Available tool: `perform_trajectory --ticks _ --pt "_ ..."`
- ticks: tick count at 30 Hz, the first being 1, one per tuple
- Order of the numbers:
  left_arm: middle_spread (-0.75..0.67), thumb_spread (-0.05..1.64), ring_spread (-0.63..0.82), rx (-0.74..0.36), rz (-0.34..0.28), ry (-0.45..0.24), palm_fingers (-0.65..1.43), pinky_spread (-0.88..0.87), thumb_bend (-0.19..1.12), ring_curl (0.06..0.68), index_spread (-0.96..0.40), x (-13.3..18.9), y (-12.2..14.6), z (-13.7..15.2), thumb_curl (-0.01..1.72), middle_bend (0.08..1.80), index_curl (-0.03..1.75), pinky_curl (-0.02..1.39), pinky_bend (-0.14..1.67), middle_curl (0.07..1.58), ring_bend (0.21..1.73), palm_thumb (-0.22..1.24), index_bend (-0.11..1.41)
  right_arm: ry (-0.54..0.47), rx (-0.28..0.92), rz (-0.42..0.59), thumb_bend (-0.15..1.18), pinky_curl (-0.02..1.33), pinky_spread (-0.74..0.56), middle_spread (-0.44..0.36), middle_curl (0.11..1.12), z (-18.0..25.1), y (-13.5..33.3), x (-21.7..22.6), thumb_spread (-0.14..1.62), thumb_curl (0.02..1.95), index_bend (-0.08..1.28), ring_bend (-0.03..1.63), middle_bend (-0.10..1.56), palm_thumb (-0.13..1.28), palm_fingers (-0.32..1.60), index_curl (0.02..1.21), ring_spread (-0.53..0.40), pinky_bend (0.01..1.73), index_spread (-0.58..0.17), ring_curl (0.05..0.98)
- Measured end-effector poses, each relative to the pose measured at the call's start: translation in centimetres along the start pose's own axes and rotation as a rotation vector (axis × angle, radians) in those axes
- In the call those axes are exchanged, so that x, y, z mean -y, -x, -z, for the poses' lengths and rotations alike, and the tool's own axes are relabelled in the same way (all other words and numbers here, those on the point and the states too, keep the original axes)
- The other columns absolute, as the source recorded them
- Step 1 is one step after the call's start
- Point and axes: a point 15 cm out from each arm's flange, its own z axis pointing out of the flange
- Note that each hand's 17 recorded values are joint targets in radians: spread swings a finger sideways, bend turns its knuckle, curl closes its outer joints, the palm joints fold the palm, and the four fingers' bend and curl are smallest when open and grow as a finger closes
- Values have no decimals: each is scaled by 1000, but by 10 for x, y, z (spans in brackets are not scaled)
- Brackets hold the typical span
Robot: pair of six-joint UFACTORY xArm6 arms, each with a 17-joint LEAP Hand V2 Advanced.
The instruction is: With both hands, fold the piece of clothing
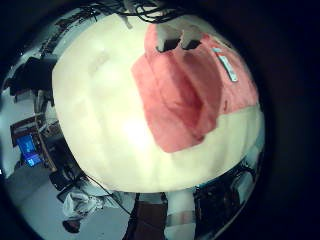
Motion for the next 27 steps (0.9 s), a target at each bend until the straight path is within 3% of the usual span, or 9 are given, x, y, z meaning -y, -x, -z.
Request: perform_trajectory --ticks 11,19,27 --pt "335 1234 558 68 -18 129 -29 511 -14 222 161 5 15 -62 284 186 261 316 295 303 425 444 154 -99 30 -3 23 905 -262 -134 824 35 20 12 1245 651 1085 1343 1280 1112 1079 826 -218 1180 -245 729" --pt "343 1249 565 66 -15 135 -30 511 -14 219 165 8 18 -67 280 188 258 316 290 299 414 443 151 -224 77 40 3 941 -265 -132 827 92 61 37 1245 681 1088 1341 1278 1119 1084 831 -217 1165 -242 734" --pt "344 1251 568 61 -16 117 -29 511 -14 216 166 13 18 -62 279 188 256 317 288 296 407 443 151 -335 107 178 -4 968 -267 -131 828 160 125 65 1236 706 1085 1339 1275 1135 1088 834 -217 1153 -240 739"
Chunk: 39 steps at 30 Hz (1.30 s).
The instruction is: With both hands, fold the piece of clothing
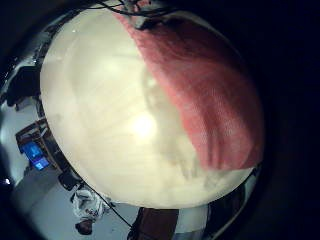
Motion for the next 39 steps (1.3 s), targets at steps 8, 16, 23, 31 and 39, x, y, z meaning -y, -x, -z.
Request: perform_trajectory --ticks 8,16,23,31,39 --pt "338 1248 568 -6 5 -10 -26 512 -15 217 166 0 4 5 279 192 254 318 280 297 408 438 149 -57 19 170 -6 990 -270 -131 831 22 83 50 1233 723 1086 1336 1274 1129 1093 833 -216 1142 -238 741" --pt "332 1247 568 -42 31 -25 -24 512 -14 219 166 -4 11 12 281 193 251 319 280 301 406 436 149 -29 49 309 -6 1010 -274 -132 836 7 158 93 1228 739 1086 1338 1273 1120 1093 833 -217 1132 -238 747" --pt "331 1244 561 -111 82 -98 -16 512 -12 218 165 -25 34 40 285 201 251 318 274 308 399 445 152 -26 60 360 -6 1023 -278 -132 839 -22 190 125 1228 751 1086 1340 1271 1112 1093 833 -218 1123 -243 749" --pt "320 1228 548 -146 223 -233 1 503 -12 224 164 -78 104 95 296 209 257 317 264 318 411 476 152 -66 61 385 -6 1036 -282 -132 841 -47 211 153 1230 763 1085 1338 1270 1108 1096 832 -219 1115 -243 751" --pt "286 1218 543 -164 301 -275 9 495 -15 226 158 -128 131 104 306 221 262 318 260 330 412 495 155 -85 76 425 -29 1001 -303 -142 832 -97 244 181 1288 692 1026 1323 1217 939 1061 828 -221 1097 -253 731"
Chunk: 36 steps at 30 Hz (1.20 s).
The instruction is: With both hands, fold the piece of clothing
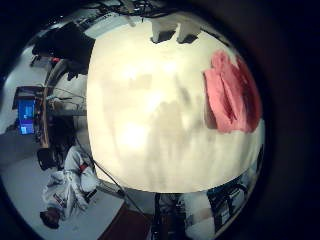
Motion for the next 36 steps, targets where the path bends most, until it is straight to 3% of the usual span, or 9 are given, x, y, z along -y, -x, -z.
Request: perform_trajectory --ticks 5,6,7,10,15,18,21,28,36 --pt "279 1215 542 -17 7 27 6 495 -16 227 156 -17 -3 -12 308 210 265 320 262 329 415 496 156 40 19 31 -21 901 -436 -163 797 -26 13 1 1340 609 747 1272 1122 845 797 791 -256 1029 -286 686" --pt "279 1214 542 -18 8 29 6 495 -16 227 156 -19 -4 -14 309 209 266 320 262 330 415 496 156 42 19 30 -19 886 -464 -160 779 -27 11 0 1346 595 521 1285 1056 834 496 729 -263 1027 -293 683" --pt "278 1213 542 -18 10 28 6 495 -17 227 156 -22 -4 -15 310 208 266 320 262 330 415 494 155 43 18 31 -28 900 -434 -150 751 -27 9 0 1343 580 427 1280 940 806 199 718 -260 1022 -312 693" --pt "278 1210 541 -15 11 27 7 494 -15 228 156 -26 -8 -16 314 207 267 320 261 330 415 497 155 38 14 48 -40 844 -217 -62 605 -24 -1 -3 1308 538 275 1045 633 719 -144 548 -163 947 -409 584" --pt "273 1207 541 -15 13 25 8 494 -16 227 154 -32 -12 -13 318 209 267 321 261 333 415 498 154 -50 63 78 -29 745 131 29 457 11 4 7 1230 490 163 764 349 660 -132 414 70 867 -461 426" --pt "273 1206 541 -16 8 27 8 494 -16 227 152 -37 -21 -10 320 208 267 322 263 334 414 498 153 -138 97 73 -21 691 271 47 420 56 8 12 1207 473 156 697 294 655 -79 379 140 806 -461 380" --pt "272 1206 541 -11 1 27 7 494 -16 228 151 -40 -29 -6 322 205 268 324 264 333 414 497 154 -122 128 40 13 636 370 55 401 85 3 -12 1206 482 162 654 282 736 -35 354 178 745 -451 350" --pt "273 1206 542 5 -27 29 23 493 -16 228 150 -53 -56 13 324 212 271 321 255 337 419 497 161 -30 147 -262 59 515 471 56 377 150 -57 -109 1198 539 182 576 281 919 20 339 225 580 -416 300" --pt "277 1204 532 38 -84 64 42 499 -17 226 144 -74 -101 35 325 214 277 319 249 339 417 499 159 63 53 -397 -15 428 481 37 354 201 -76 -206 1188 554 174 484 252 886 54 329 236 465 -405 261"
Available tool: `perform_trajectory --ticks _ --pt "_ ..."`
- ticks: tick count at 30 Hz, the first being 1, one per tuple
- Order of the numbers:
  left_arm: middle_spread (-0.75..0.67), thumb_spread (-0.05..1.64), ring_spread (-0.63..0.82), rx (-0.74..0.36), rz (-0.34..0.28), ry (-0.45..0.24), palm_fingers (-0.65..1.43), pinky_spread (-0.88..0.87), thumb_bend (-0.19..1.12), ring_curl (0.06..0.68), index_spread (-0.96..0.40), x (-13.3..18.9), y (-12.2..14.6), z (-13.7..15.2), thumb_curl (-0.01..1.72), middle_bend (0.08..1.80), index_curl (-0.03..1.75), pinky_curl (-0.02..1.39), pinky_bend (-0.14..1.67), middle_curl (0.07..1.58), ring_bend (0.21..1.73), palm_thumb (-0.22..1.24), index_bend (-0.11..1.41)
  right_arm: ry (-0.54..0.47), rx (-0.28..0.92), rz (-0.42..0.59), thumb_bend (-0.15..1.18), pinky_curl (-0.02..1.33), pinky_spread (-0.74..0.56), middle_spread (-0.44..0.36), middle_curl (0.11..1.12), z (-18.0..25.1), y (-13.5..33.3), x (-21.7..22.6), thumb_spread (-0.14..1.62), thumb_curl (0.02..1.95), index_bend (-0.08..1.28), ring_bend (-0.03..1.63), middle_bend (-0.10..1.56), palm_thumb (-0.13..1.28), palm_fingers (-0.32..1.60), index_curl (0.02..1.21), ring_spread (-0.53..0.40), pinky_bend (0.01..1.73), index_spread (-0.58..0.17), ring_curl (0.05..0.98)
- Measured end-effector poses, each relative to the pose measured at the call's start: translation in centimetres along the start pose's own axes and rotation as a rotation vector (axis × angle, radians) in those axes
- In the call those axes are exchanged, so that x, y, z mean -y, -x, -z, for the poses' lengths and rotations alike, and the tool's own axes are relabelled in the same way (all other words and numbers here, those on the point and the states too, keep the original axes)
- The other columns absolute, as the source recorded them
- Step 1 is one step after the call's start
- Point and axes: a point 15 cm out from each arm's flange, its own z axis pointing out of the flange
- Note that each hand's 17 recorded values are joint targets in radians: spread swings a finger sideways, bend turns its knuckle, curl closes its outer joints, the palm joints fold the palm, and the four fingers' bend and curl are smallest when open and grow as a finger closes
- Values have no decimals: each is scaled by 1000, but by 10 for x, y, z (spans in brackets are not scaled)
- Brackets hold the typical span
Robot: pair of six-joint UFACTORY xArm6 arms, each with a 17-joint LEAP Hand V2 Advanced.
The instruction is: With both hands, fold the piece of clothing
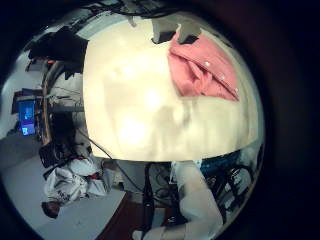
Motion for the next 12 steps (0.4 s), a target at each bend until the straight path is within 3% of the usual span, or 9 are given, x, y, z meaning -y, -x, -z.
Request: perform_trajectory --ticks 6,12 --pt "280 1196 520 36 -53 42 55 489 -17 226 132 -4 -25 0 330 207 282 319 245 339 418 503 160 141 -68 -48 -22 394 463 72 348 -25 -24 -63 1229 523 165 432 241 781 47 314 237 425 -382 246" --pt "259 1193 516 -8 -13 30 64 480 -17 226 130 -11 -22 0 333 211 281 319 244 341 420 502 154 267 -76 -64 -18 358 448 115 356 -66 -30 -107 1265 482 137 491 280 724 126 279 227 377 -350 258"
